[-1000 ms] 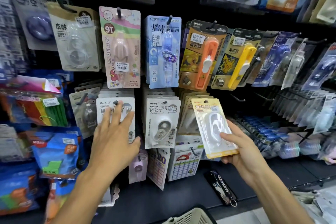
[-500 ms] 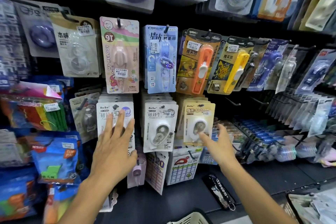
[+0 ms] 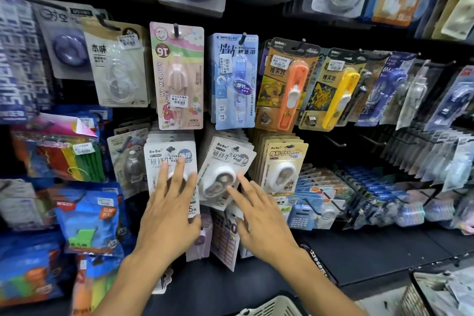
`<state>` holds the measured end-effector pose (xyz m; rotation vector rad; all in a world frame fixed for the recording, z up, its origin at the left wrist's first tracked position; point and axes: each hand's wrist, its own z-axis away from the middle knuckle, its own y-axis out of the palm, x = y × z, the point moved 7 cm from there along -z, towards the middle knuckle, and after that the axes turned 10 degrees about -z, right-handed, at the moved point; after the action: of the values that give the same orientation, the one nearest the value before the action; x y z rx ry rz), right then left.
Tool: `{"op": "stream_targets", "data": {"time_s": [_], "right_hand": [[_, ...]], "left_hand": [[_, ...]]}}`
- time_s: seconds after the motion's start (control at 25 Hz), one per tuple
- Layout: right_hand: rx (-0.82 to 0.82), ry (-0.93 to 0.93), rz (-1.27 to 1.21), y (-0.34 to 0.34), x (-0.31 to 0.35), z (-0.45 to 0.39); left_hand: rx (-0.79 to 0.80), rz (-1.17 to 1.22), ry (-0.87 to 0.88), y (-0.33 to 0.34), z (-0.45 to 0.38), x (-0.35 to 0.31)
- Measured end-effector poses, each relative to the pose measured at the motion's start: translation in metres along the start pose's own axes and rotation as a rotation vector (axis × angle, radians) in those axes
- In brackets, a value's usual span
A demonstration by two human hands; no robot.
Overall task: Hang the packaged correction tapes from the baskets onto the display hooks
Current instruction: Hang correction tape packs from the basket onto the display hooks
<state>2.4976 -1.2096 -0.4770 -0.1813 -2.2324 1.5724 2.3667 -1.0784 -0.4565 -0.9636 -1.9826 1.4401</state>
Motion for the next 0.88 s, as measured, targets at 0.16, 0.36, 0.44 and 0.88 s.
{"op": "stream_targets", "data": {"time_s": [0.16, 0.36, 0.44, 0.88], "right_hand": [[0.011, 0.216, -0.018, -0.013, -0.041, 0.009], [0.182, 0.31, -0.135, 0.031, -0.065, 0.059], [0.423, 0.37, -0.172, 0.078, -0.077, 0.099], [0.754, 0.621, 0.016, 0.192, -0.172, 0.193]], "left_hand": [[-0.033, 0.026, 0.004, -0.002, 0.009, -0.003], [-0.027, 0.094, 0.075, 0.016, 0.059, -0.042], [0.257, 0.031, 0.206, 0.051, 0.078, -0.06], [0.897, 0.113, -0.014, 0.199, 0.137, -0.018]]}}
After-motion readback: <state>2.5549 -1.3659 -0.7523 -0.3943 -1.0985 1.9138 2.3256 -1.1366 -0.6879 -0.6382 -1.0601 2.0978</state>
